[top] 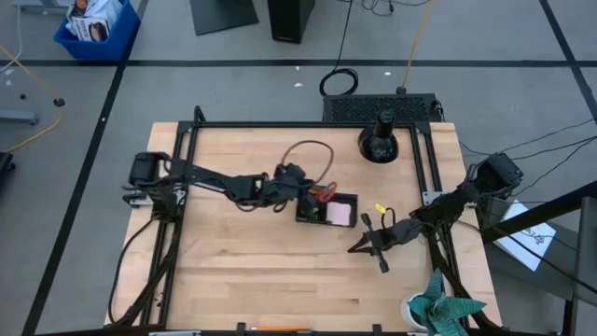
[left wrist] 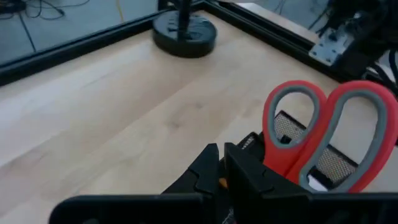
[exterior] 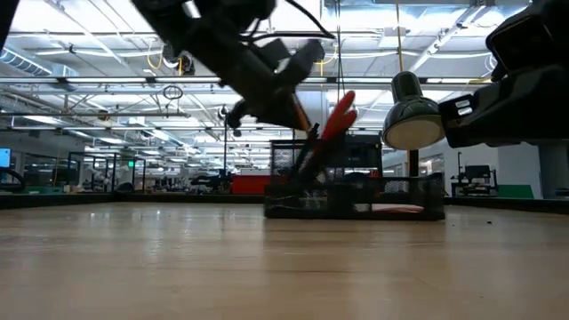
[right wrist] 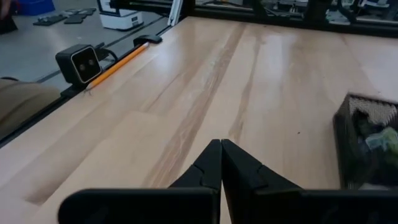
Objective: Pick and place office supplies into organizer
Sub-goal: Adjust the yellow pencil in the black desk organizer
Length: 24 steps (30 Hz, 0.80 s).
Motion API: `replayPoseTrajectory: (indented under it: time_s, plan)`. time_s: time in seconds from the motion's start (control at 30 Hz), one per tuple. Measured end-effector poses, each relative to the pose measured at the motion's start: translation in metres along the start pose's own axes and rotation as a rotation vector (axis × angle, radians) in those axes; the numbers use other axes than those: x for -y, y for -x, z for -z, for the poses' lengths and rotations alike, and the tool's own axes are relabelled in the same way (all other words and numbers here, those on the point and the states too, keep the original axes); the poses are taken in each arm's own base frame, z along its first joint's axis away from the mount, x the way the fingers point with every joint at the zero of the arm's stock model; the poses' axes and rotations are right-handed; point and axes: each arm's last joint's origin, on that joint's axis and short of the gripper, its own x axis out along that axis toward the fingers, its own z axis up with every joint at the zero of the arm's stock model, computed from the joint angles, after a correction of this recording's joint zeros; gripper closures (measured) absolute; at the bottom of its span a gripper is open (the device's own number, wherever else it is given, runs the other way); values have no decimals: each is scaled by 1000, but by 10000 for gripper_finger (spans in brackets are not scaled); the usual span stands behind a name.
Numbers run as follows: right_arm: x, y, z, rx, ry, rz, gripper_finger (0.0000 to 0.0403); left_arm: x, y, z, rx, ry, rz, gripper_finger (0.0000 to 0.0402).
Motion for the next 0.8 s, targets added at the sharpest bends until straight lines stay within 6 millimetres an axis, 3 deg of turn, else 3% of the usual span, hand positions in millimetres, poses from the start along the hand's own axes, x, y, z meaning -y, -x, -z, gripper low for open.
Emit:
replayPoseTrajectory:
  time_s: [0.17, 0.3, 0.47, 0.63, 0.8]
  plan:
    - [0, 0, -1, 7, 12, 0, 403, 22, -26, -10, -90, -73, -29, 371]
    - [0, 0, -1, 8, 19, 1, 403, 36, -28, -33, -123, -110, -42, 371]
    - [0, 0, 0, -4, 18, -1, 403, 42, -22, -48, -125, -154, -72, 371]
    - [-2, 0, 1, -15, 2, -11, 403, 41, -4, -62, -106, -168, -81, 371]
    - [-6, 3, 1, -23, -1, 8, 403, 39, 21, -59, -198, -238, -127, 371]
